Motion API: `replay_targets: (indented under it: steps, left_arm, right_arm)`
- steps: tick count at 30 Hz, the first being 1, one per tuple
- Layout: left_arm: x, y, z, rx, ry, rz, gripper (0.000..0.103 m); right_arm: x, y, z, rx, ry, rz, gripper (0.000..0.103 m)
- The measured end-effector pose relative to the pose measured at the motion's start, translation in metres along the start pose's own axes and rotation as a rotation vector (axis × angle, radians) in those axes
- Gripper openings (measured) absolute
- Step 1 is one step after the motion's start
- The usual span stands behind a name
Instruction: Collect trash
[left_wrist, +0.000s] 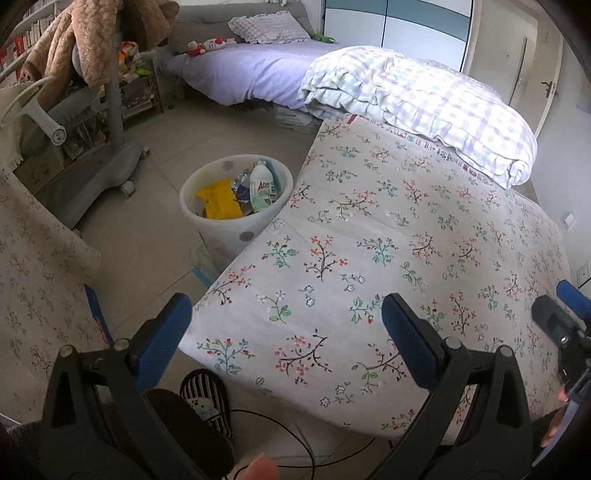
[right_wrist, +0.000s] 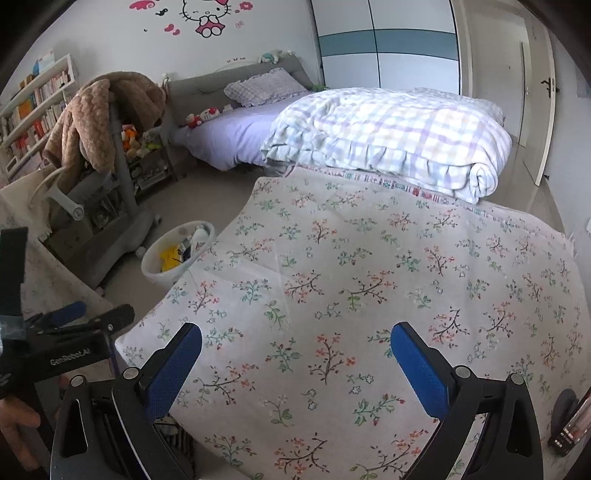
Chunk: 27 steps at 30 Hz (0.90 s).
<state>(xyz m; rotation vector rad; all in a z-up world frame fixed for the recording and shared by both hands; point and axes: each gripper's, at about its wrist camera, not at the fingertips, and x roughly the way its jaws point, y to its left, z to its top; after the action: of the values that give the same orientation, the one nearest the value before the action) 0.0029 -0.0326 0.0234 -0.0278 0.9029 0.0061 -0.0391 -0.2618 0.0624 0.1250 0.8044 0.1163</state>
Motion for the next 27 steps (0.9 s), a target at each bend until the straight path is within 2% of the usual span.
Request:
replay_targets:
  steps: [27]
  left_arm:
    - [-0.0013, -0.0054, -0.0061, 0.026, -0.01, 0.001, 0.102]
  right_arm:
    - [0.0111, 0.003, -0.0047, 0.008, 0.037, -0.011, 0.103]
